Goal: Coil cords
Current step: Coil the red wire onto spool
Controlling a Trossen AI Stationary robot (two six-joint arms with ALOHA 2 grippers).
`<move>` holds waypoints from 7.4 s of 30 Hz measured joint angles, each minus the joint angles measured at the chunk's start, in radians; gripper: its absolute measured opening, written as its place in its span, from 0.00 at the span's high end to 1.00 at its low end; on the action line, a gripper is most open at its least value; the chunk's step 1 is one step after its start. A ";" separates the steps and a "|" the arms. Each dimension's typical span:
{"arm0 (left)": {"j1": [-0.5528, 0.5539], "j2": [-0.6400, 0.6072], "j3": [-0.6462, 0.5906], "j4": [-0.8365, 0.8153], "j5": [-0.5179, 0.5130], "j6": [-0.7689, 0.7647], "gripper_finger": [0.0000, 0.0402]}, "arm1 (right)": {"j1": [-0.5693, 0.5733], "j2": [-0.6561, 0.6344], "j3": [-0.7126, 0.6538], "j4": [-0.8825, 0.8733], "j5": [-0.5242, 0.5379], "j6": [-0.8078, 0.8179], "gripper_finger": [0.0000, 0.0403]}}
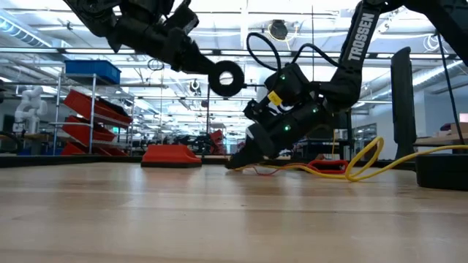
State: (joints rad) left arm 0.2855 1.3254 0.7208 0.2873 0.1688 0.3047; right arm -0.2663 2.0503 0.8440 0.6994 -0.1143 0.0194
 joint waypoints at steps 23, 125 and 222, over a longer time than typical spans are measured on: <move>0.003 0.000 0.000 -0.199 -0.100 0.077 0.98 | -0.005 -0.447 -0.174 -0.167 0.089 -0.027 1.00; 0.046 0.033 0.095 -0.189 -0.159 0.057 0.98 | 0.101 -0.429 -0.215 0.098 0.567 -0.293 1.00; 0.061 0.093 0.089 0.071 -0.190 -0.094 0.98 | 0.123 -0.330 -0.153 -0.025 0.734 -0.364 0.95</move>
State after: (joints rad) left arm 0.3466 1.4181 0.8097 0.3580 -0.0208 0.2111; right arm -0.1436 1.7206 0.6907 0.6746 0.6193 -0.3450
